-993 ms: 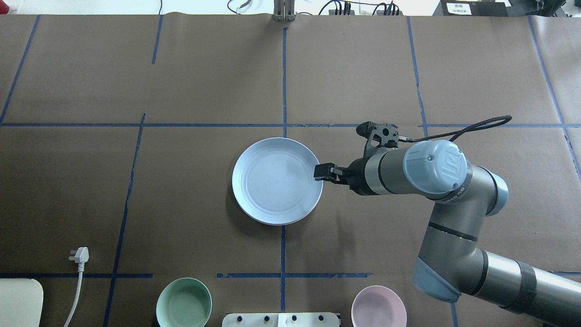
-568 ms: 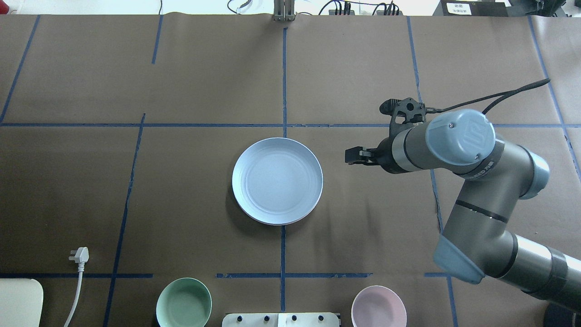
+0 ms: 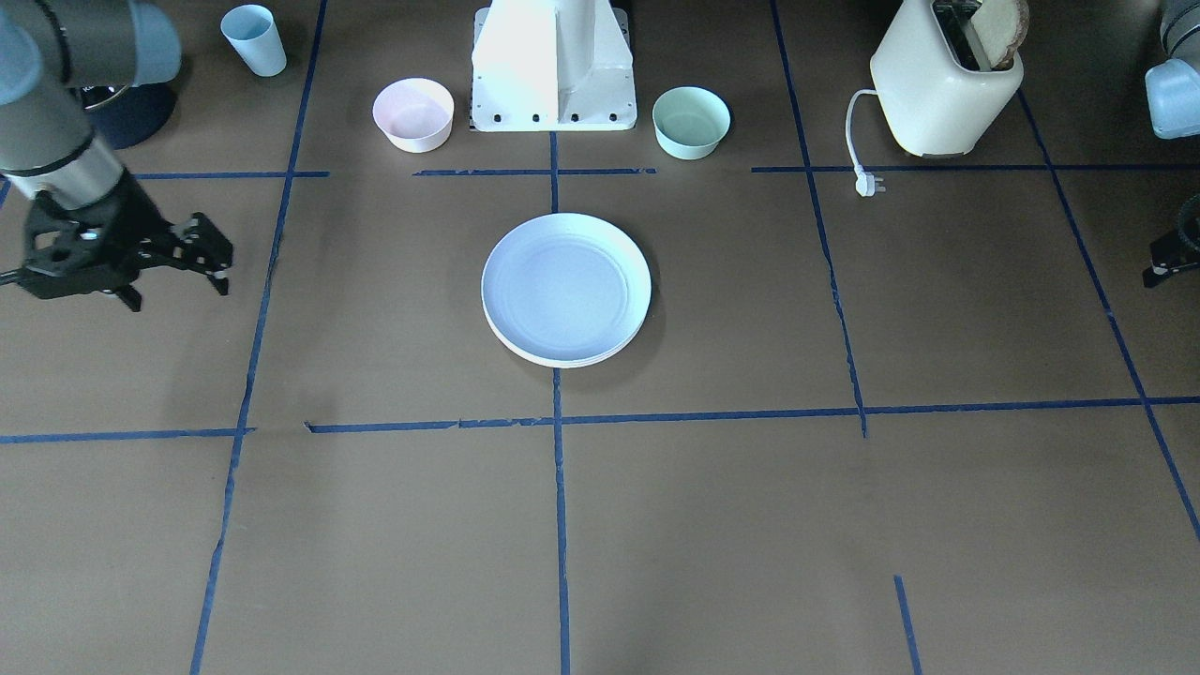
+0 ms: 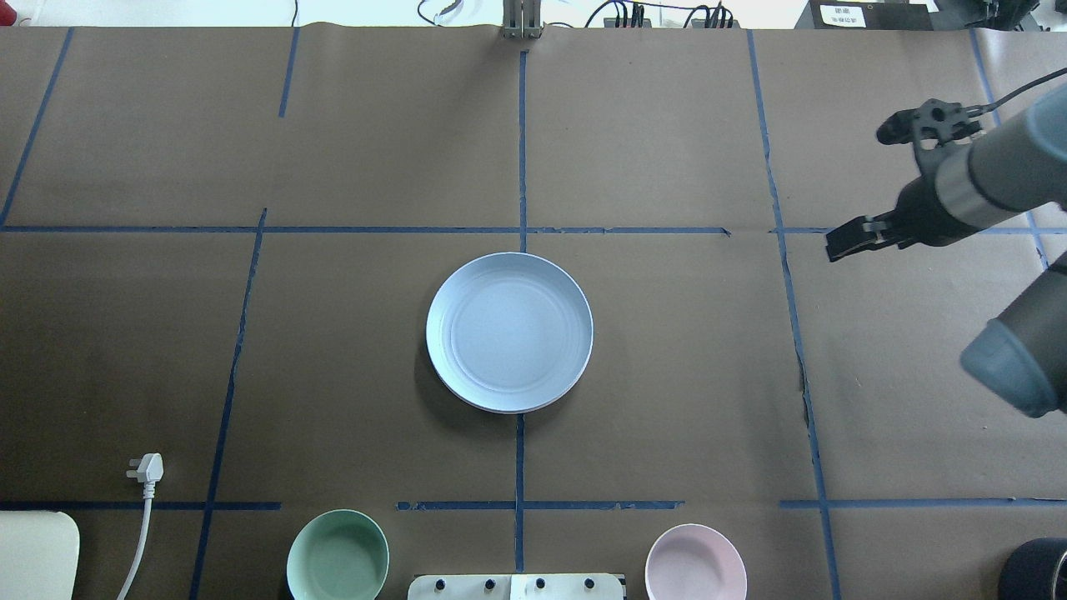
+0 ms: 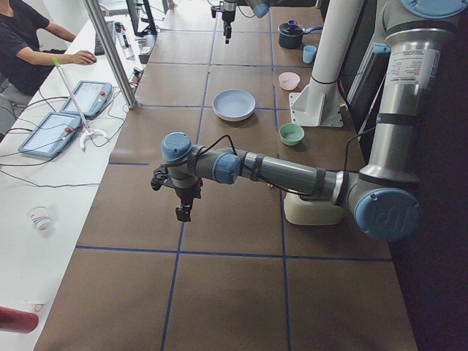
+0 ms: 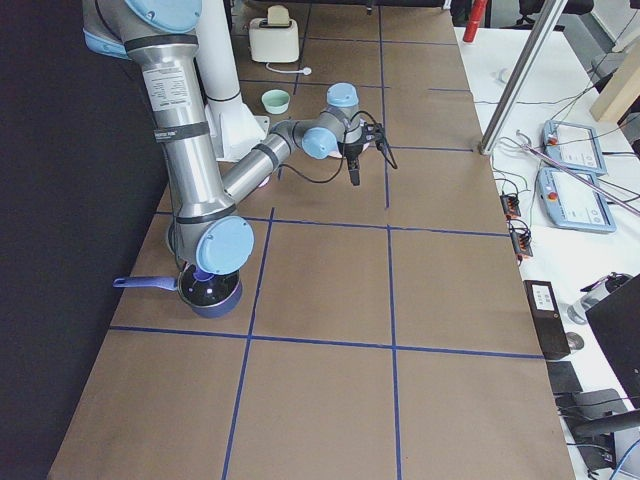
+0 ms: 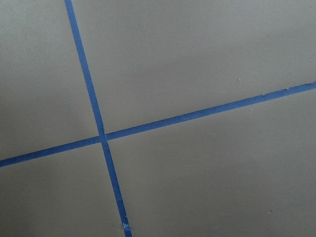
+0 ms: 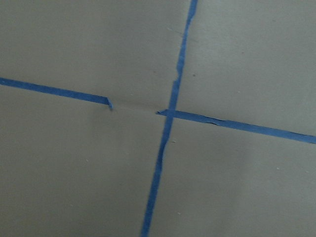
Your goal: Stack three plates with pink and blue
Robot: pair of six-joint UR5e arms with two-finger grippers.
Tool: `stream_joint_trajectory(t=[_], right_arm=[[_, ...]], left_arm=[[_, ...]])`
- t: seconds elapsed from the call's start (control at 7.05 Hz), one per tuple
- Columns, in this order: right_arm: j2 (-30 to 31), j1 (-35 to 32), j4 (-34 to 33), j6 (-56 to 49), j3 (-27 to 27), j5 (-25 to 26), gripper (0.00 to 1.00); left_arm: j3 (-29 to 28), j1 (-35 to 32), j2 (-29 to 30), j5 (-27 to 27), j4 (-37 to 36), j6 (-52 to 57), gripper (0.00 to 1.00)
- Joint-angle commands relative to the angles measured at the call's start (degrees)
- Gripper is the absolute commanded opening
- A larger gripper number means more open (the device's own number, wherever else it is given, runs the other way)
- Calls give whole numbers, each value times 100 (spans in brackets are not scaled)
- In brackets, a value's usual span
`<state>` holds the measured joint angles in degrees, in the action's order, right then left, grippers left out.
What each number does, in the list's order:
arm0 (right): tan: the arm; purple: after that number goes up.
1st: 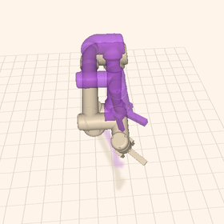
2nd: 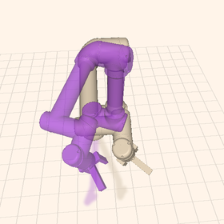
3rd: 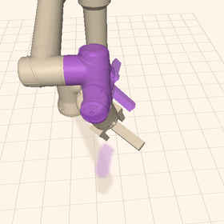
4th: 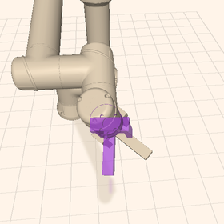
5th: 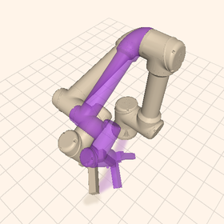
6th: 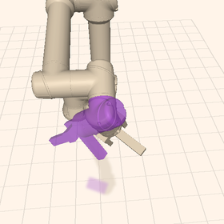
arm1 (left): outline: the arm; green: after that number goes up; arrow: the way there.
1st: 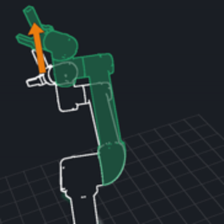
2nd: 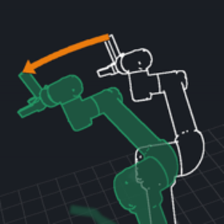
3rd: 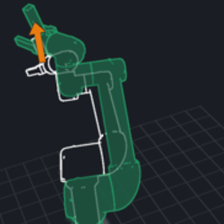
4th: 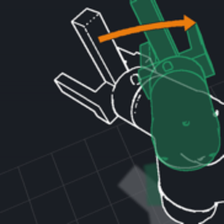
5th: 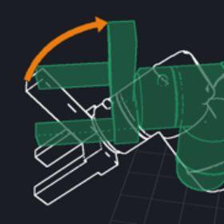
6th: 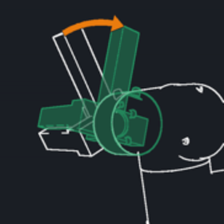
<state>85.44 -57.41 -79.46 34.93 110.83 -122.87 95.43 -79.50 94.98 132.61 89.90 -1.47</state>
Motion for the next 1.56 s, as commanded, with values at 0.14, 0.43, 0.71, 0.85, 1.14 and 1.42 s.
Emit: stream_joint_trajectory(t=[0.14, 0.43, 0.71, 0.85, 1.14, 1.42], right_arm=[[753, -2075, 106, -2859, -1173, -1578, 100], [886, -2659, 106, -3475, -1957, -1749, 100], [955, -2767, 132, -3519, -2101, -1688, 100], [983, -2915, 115, -3441, -2084, -1687, 100], [1228, -3188, 27, -3440, -1856, -1687, 100], [1274, -3363, -112, -3440, -1811, -1687, 100]], left_arm=[[-487, -711, -217, 264, -8, 838, 100], [-701, -926, -347, 318, 27, 1052, 100], [-745, -926, -462, 318, 28, 1052, 100], [-745, -926, -515, 327, 28, 1052, 100], [-745, -926, -551, 318, 36, 1061, 100], [-763, -926, -551, 318, 36, 1053, 100]])
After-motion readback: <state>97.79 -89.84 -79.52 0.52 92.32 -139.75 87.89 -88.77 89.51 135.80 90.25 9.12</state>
